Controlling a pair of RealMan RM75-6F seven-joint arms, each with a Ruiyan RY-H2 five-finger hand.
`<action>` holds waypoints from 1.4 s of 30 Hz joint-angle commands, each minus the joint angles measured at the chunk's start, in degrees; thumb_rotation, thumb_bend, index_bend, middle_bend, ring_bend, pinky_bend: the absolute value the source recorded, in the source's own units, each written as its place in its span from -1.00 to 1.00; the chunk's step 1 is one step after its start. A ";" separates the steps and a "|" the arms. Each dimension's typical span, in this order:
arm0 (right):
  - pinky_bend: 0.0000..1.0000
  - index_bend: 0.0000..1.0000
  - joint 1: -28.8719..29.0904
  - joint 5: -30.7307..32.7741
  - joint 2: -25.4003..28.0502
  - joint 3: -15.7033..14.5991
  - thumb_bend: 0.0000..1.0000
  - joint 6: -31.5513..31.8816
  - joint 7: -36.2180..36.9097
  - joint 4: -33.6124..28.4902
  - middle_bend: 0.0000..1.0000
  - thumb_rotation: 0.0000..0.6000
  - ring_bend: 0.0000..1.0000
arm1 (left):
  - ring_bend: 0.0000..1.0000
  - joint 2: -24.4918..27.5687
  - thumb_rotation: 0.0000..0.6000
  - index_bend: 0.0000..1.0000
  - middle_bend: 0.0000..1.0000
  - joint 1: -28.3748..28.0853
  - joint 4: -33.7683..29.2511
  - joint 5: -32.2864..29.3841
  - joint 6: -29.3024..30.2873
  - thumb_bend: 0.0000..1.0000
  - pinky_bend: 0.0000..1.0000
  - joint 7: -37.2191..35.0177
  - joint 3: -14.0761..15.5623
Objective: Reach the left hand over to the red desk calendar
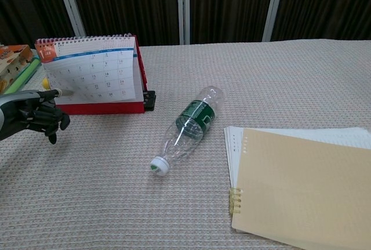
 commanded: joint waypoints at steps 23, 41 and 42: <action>-1.00 -0.92 -0.11 0.06 0.07 0.01 -0.86 0.10 1.05 -0.25 -1.00 1.00 -1.00 | 0.04 3.71 1.00 -0.84 -0.17 1.70 -12.37 25.49 22.33 0.63 -0.13 14.06 -0.17; -1.00 -0.89 -0.02 1.45 -0.10 1.30 -0.86 0.64 2.85 0.90 -1.00 1.00 -1.00 | -1.00 4.99 1.00 -1.00 -1.00 -15.85 0.24 -0.50 14.39 -0.19 -0.99 51.75 -10.00; -1.00 -0.89 -0.01 1.51 -0.18 1.35 -0.86 0.67 2.97 1.02 -1.00 1.00 -1.00 | -1.00 5.40 1.00 -1.00 -1.00 -16.73 0.58 -3.12 13.15 -0.25 -1.00 53.17 -9.85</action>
